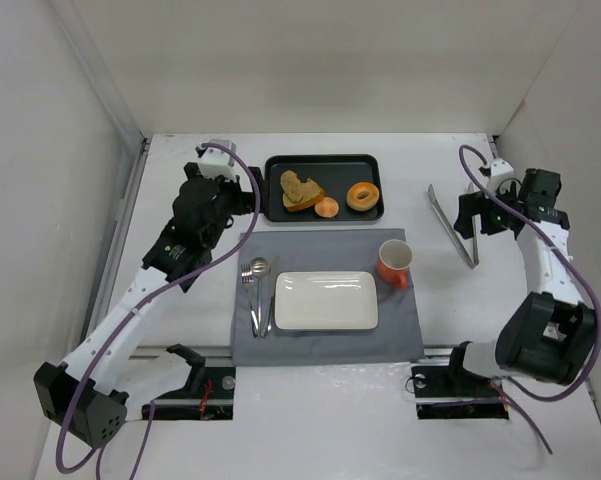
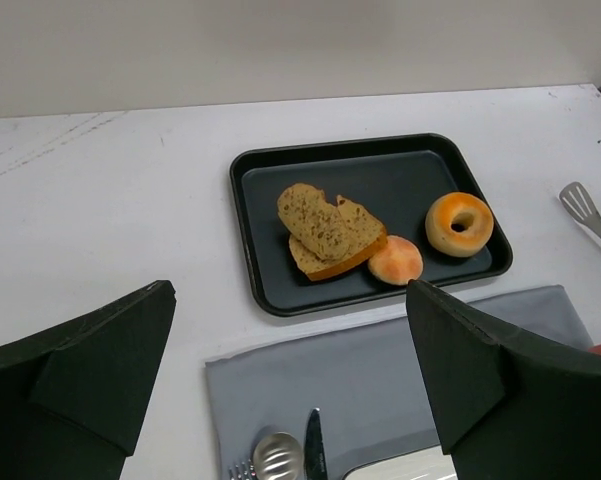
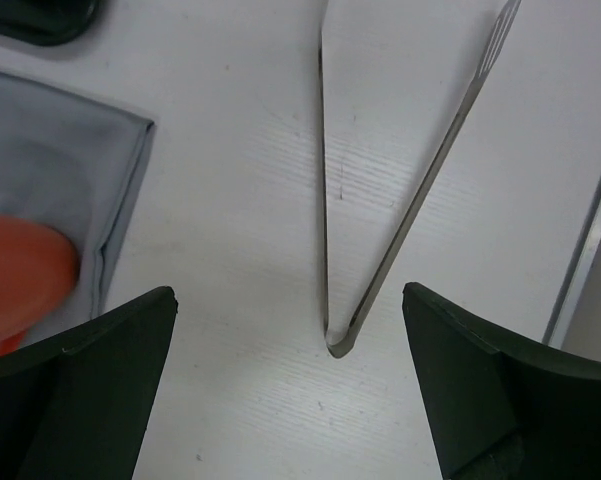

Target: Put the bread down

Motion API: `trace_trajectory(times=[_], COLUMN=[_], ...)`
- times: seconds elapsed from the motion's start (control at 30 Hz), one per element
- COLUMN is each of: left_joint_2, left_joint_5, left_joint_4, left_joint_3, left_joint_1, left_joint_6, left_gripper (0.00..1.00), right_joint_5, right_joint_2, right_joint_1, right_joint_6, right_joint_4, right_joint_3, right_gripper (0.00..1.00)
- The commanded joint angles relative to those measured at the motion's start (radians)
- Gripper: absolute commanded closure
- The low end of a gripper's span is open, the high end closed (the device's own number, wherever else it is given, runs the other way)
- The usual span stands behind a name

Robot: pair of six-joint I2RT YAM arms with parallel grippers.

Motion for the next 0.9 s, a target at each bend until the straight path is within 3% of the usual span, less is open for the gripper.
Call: trace_trajectory(times=[0.0, 0.47, 0.87], left_joint_2=[-0.035, -0.066, -0.075], left_joint_5=[0.017, 0.055, 0.064], left_joint_4=[0.030, 0.039, 0.039], left_joint_3=[0.032, 0.041, 0.041], left_joint_1=[-0.007, -0.007, -0.007], left_joint_6=[-0.005, -0.024, -0.024], left_gripper=[0.00, 0.00, 0.00], right_joint_5=[-0.072, -0.033, 0.040], right_joint_2=[0.081, 0.321, 0.431], right_joint_1=[-0.039, -0.048, -0.048], right_joint_6=[-0.101, -0.092, -0.092], right_joint_4=[-0.023, 0.011, 0.051], right_joint_3=[0.048, 0.129, 0.175], right_gripper=[0.00, 0.03, 0.03])
